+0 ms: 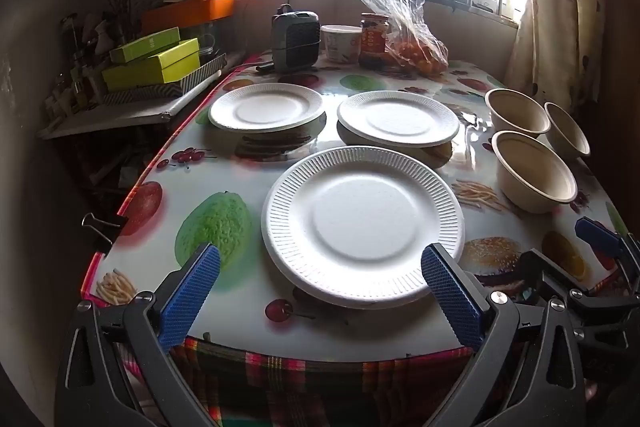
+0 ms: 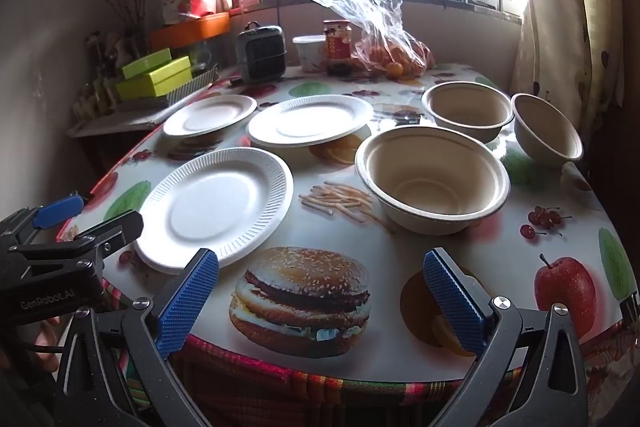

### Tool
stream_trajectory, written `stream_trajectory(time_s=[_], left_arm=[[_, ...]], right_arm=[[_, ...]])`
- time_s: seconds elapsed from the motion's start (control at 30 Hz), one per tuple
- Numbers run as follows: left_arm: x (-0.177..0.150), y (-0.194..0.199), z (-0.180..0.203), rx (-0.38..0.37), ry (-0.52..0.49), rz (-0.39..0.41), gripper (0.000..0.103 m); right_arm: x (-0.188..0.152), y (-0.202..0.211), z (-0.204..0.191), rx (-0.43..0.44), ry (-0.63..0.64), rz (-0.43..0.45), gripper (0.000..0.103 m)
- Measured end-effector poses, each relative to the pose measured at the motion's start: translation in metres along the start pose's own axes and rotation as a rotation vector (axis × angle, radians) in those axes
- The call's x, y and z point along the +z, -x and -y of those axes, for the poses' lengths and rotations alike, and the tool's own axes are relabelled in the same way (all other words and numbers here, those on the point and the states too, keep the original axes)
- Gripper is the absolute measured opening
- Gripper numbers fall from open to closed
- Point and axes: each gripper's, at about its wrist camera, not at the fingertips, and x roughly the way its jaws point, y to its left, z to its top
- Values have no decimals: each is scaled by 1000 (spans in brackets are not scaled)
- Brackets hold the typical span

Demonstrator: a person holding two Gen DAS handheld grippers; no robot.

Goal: Organize plates and bowls
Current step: 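Move the left tool toward a white paper plate while the right tool approaches another plate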

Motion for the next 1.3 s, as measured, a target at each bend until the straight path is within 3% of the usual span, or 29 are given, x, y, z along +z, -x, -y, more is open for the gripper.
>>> stream_trajectory(time_s=[0.6,1.3], left_arm=[[0,-6,-10,60,25,-40,101],[2,-13,-21,39,79,-75,101]], right_arm=[[6,-4,-6,23,3,4,103],[12,-13,-12,78,25,-8,103]])
